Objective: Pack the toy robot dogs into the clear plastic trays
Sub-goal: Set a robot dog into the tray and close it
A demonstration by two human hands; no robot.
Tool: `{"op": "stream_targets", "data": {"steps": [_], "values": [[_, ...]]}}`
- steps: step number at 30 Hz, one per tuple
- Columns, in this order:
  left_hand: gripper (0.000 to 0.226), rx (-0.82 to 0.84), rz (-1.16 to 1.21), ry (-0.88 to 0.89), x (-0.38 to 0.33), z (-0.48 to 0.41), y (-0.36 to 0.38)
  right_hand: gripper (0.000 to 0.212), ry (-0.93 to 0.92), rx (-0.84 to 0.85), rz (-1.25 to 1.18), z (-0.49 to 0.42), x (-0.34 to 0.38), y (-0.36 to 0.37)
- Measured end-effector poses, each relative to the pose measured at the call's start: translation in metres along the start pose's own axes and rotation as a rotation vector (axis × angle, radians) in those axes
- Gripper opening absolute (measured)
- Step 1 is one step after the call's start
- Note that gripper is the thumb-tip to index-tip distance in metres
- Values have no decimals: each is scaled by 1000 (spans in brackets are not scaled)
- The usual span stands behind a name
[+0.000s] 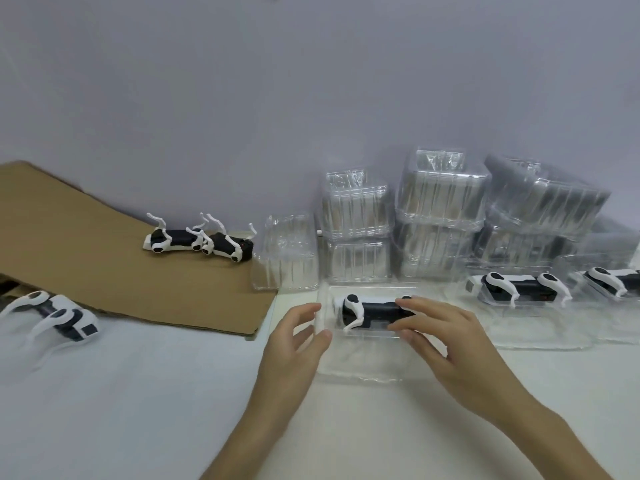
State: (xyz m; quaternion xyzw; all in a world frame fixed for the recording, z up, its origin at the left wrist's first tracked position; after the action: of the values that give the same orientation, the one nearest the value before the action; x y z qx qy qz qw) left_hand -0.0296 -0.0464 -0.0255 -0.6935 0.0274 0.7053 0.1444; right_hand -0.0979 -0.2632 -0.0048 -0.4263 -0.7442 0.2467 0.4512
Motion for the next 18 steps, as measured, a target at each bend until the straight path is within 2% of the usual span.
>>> {"op": "stream_targets", "data": {"steps": [2, 4, 6, 9, 13, 18], "values": [[30, -16, 8, -19, 5, -2, 0, 18, 38, 7, 108, -12, -1, -1], [29, 3, 56, -82, 11, -5, 2, 15, 42, -120, 123, -20, 9, -5], [30, 62, 254, -204, 18, -8, 7, 15, -19, -205, 55, -27, 35, 0], [39, 111, 557, -304, 24, -13, 6, 34, -143, -11, 123, -44, 70, 37], [44, 15, 620, -310, 25, -18, -8, 41, -157, 240, 306, -70, 72, 73], [41, -53, 625, -313, 25, -18, -23, 40, -81, 268, 350, -76, 57, 87]]}}
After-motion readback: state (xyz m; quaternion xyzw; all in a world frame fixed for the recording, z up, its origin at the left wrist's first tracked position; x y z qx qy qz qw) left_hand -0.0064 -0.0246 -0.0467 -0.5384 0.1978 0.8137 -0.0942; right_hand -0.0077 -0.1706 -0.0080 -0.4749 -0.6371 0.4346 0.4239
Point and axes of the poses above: each hand's wrist, its own z-axis away from the middle knuckle, its own y-axis out of the palm, x = y × z, the point moved 7 cm from there along -z, towards the middle knuckle, and after that the axes turned 3 degrees about -y, right-handed, at the moved point
